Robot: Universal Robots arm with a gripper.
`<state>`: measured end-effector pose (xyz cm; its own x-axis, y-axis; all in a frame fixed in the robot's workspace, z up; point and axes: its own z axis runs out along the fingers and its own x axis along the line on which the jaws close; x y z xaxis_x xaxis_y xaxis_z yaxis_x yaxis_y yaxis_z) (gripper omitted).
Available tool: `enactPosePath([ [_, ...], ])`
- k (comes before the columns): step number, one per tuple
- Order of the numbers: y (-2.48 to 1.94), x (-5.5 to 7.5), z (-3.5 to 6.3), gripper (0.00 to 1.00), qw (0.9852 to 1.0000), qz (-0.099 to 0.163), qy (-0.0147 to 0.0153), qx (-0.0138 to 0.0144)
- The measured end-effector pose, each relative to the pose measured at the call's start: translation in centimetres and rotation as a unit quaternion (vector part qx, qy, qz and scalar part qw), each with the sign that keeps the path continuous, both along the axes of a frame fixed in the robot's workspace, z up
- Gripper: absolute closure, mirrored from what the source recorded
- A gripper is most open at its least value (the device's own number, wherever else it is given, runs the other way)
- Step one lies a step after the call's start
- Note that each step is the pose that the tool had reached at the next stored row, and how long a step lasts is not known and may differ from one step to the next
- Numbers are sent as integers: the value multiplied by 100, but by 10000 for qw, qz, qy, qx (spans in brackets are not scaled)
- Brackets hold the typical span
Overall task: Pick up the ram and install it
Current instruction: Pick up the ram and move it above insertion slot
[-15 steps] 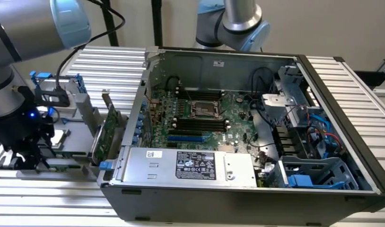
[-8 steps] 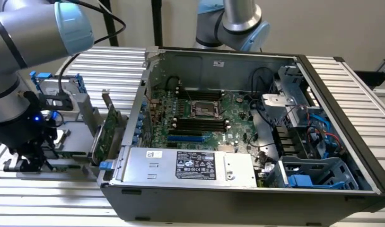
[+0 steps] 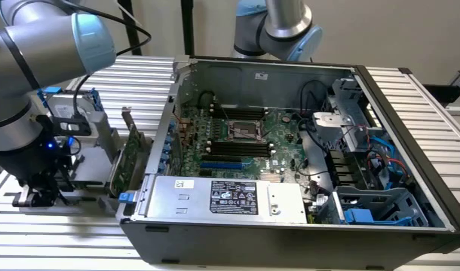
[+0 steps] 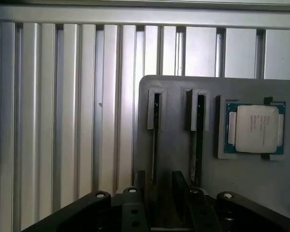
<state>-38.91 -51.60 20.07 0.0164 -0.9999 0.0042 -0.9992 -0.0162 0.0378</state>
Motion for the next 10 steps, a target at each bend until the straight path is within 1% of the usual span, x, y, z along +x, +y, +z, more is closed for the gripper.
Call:
enactPosePath([
  [4,3,-1,-43,0,10000,0,1,-1],
  [5,3,-1,-44,100,10000,0,1,-4],
  [10,3,0,-47,100,10000,0,0,-8],
])
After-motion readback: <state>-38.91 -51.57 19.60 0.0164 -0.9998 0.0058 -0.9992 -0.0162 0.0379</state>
